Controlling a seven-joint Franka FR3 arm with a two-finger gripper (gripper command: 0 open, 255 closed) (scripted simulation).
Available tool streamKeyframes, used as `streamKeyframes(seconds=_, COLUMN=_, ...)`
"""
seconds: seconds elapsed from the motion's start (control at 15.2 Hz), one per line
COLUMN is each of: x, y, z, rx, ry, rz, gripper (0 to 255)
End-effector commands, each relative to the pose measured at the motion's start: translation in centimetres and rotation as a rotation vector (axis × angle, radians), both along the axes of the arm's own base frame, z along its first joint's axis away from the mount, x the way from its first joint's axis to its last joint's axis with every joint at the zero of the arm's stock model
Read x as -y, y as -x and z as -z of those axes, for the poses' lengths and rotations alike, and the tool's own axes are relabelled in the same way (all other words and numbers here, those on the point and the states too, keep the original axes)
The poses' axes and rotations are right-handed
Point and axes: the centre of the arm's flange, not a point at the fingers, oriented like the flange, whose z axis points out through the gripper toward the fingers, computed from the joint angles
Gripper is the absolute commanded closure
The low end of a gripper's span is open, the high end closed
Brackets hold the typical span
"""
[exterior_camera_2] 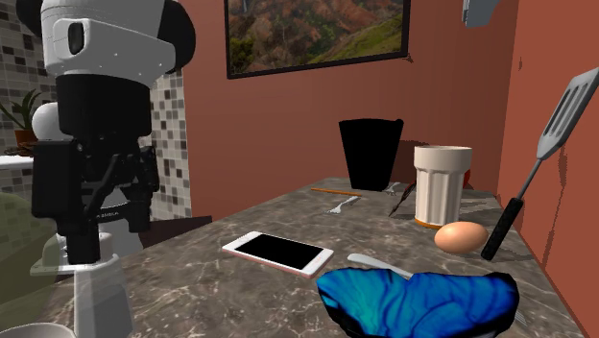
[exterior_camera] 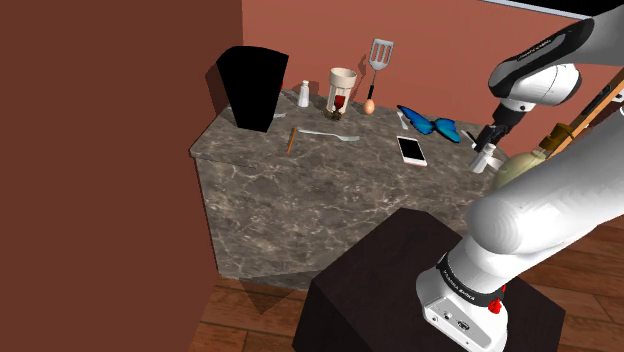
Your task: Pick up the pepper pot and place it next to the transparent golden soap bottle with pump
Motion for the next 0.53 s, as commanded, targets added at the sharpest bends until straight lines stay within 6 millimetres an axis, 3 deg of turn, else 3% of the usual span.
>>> streamKeyframes(seconds=0.0, x=-0.2, y=0.0, z=-2.0, rx=-0.001, ry=0.000, rz=0.000, gripper=0)
streamKeyframes(seconds=0.13, x=-0.5, y=0.0, z=-4.3, rx=-0.001, ry=0.000, rz=0.000, gripper=0)
streamKeyframes(seconds=0.46, x=-0.5, y=0.0, z=-4.3, rx=-0.001, ry=0.000, rz=0.000, gripper=0)
